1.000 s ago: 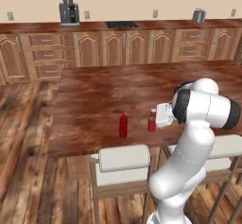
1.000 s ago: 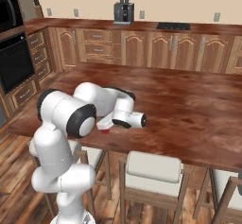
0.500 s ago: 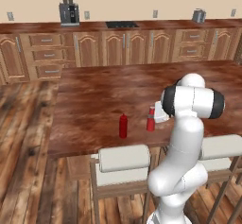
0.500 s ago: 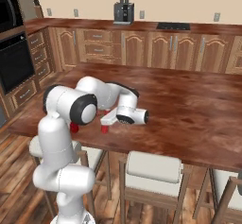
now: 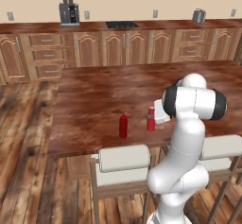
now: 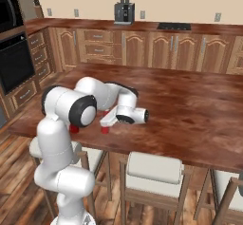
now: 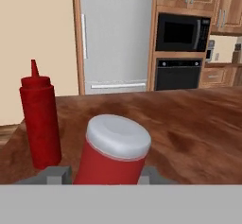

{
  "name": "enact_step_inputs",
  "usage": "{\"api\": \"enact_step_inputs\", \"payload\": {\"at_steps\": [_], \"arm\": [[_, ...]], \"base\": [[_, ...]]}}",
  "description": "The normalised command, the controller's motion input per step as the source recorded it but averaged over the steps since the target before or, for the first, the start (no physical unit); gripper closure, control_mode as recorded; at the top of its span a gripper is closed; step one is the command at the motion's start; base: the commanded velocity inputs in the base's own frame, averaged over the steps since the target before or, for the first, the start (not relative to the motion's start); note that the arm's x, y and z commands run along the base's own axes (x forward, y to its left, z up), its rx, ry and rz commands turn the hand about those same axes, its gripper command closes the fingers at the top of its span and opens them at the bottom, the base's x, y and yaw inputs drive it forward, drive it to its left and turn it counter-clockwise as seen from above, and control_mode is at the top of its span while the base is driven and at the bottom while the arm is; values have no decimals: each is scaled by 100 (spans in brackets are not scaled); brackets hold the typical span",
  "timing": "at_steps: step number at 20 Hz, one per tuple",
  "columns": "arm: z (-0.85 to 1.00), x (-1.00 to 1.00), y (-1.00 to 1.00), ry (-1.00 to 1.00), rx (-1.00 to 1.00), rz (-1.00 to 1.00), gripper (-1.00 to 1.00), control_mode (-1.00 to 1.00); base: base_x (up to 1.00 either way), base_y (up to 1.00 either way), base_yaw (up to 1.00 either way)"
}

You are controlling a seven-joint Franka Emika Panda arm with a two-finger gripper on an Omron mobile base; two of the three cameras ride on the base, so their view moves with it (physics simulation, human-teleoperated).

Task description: The dining table condiment station is running low on ketchup. Refill the condiment station by opening the cabinet and taking the ketchup from the cabinet and placing it on the dining table.

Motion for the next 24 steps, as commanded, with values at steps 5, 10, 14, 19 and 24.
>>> {"api": "enact_step_inputs", "payload": {"at_steps": [5,10,14,19,24], "arm": [[-10,-2,1,0,-1,1,-100,-100],[0,-1,0,0,0,0,-100,-100],[0,-2,-6,0,0,0,-100,-100],[0,-8,-14,0,0,0,-100,-100],[4,-19,-13,0,0,0,-100,-100]], "base": [[0,0,0],[0,0,0],[0,0,0],[0,0,0],[0,0,0]]}}
